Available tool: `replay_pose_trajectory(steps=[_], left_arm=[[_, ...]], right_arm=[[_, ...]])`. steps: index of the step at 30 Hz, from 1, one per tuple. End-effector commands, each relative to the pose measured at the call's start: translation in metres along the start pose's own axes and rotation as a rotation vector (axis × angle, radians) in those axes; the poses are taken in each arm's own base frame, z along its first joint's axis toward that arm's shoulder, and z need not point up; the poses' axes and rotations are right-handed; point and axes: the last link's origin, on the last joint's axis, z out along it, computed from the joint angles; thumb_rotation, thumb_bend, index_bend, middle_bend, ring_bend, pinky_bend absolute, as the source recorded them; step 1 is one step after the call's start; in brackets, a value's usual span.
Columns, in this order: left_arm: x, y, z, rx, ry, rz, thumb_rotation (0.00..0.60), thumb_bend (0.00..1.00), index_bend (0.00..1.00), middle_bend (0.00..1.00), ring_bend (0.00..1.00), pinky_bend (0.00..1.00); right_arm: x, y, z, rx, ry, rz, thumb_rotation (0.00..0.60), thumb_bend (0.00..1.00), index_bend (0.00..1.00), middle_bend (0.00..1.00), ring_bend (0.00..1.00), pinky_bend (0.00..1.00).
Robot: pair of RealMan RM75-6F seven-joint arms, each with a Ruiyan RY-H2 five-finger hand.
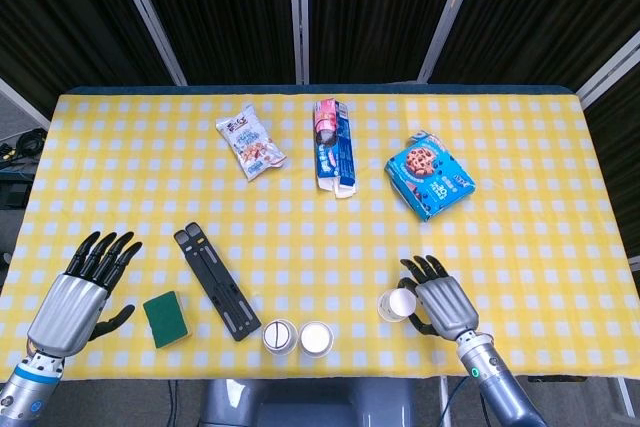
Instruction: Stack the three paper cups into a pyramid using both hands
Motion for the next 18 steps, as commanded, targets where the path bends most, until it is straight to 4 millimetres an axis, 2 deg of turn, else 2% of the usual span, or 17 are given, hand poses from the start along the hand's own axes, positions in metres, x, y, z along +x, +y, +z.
replay_pose_trajectory(steps=[1, 7, 14, 18], left_arm=[[0.000, 0.000, 0.000, 0.000, 0.000, 0.000, 0.600, 0.23, 0.00, 0.00, 0.00, 0.00], [0.000, -0.001, 0.001, 0.004, -0.002, 0.000, 0.600, 0.23, 0.00, 0.00, 0.00, 0.00], [-0.002, -0.004, 0.005, 0.025, -0.012, 0.000, 0.600, 0.23, 0.00, 0.00, 0.00, 0.00], [-0.004, -0.005, 0.007, 0.031, -0.023, 0.004, 0.600, 0.23, 0.00, 0.00, 0.00, 0.00]], right_arm=[[0.002, -0.002, 0.000, 0.012, 0.019, 0.007, 0.600, 0.33, 0.43, 0.11, 0.00, 0.00], [0.014, -0.002, 0.008, 0.031, 0.049, 0.003, 0.600, 0.33, 0.43, 0.11, 0.00, 0.00], [0.054, -0.012, 0.036, 0.071, 0.103, -0.009, 0.600, 0.33, 0.43, 0.11, 0.00, 0.00], [0.065, -0.026, 0.048, 0.144, 0.069, 0.025, 0.600, 0.33, 0.43, 0.11, 0.00, 0.00]])
